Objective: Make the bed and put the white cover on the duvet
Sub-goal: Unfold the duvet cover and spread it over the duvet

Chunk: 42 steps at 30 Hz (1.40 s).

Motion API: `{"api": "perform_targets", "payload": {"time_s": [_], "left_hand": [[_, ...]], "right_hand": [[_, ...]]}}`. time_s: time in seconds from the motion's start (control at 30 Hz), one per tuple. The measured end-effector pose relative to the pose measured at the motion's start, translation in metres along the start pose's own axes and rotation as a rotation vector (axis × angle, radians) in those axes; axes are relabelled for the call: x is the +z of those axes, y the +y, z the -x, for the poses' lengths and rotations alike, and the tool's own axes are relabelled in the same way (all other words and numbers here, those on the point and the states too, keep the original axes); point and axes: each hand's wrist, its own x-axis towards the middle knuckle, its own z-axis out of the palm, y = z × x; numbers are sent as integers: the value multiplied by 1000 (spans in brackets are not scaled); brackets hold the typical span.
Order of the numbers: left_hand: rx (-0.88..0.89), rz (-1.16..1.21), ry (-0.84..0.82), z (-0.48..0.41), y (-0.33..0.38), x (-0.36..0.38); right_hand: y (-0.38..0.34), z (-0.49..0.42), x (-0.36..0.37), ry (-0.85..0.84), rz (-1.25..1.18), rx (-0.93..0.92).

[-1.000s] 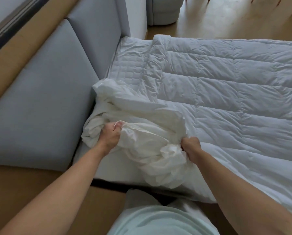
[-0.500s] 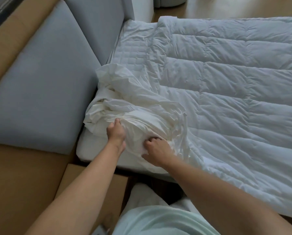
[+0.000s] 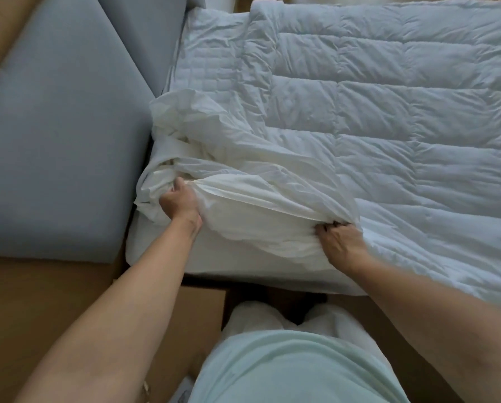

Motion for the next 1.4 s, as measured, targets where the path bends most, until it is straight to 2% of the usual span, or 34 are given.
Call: {"api": "perform_targets", "payload": {"time_s": [0.17, 0.4, 0.53, 0.7, 0.73, 0.8, 0.87, 0.9, 0.97, 1.03, 1.07, 1.13, 1.27, 1.4], "left_hand": [[-50, 4, 25, -3, -18, -13], [35, -13, 99, 17, -28, -23], [82, -115, 113, 25, -33, -24], [89, -57, 122, 41, -56, -25], [72, -47, 107, 47, -63, -28], [41, -28, 78, 53, -77, -37], [25, 0, 70, 51, -92, -47], [25, 26, 77, 49, -96, -50], [17, 39, 128, 45, -108, -54], [-92, 71, 183, 46, -124, -51], [-197, 117, 186, 45, -139, -48], [-393, 203, 149, 51, -171, -36], [-679, 243, -36, 90, -212, -8], [-834, 141, -383, 71, -262, 10]], "right_hand": [[15, 38, 18, -40, 105, -10], [83, 71, 32, -80, 210, 54], [114, 77, 38, -118, 184, 102], [90, 75, 39, -398, -200, 25], [83, 75, 37, -343, -298, 10], [74, 73, 30, 20, -477, 24], [69, 61, 24, 307, -584, 152], [68, 51, 22, 317, -650, 261], [67, 28, 25, 61, -852, 495], [53, 13, 38, -249, -1140, 606], [41, 11, 46, -340, -1254, 625], [10, 14, 68, -409, -1317, 632], [-41, 19, 99, -327, -1297, 631], [-60, 15, 115, -129, -1164, 661]]}}
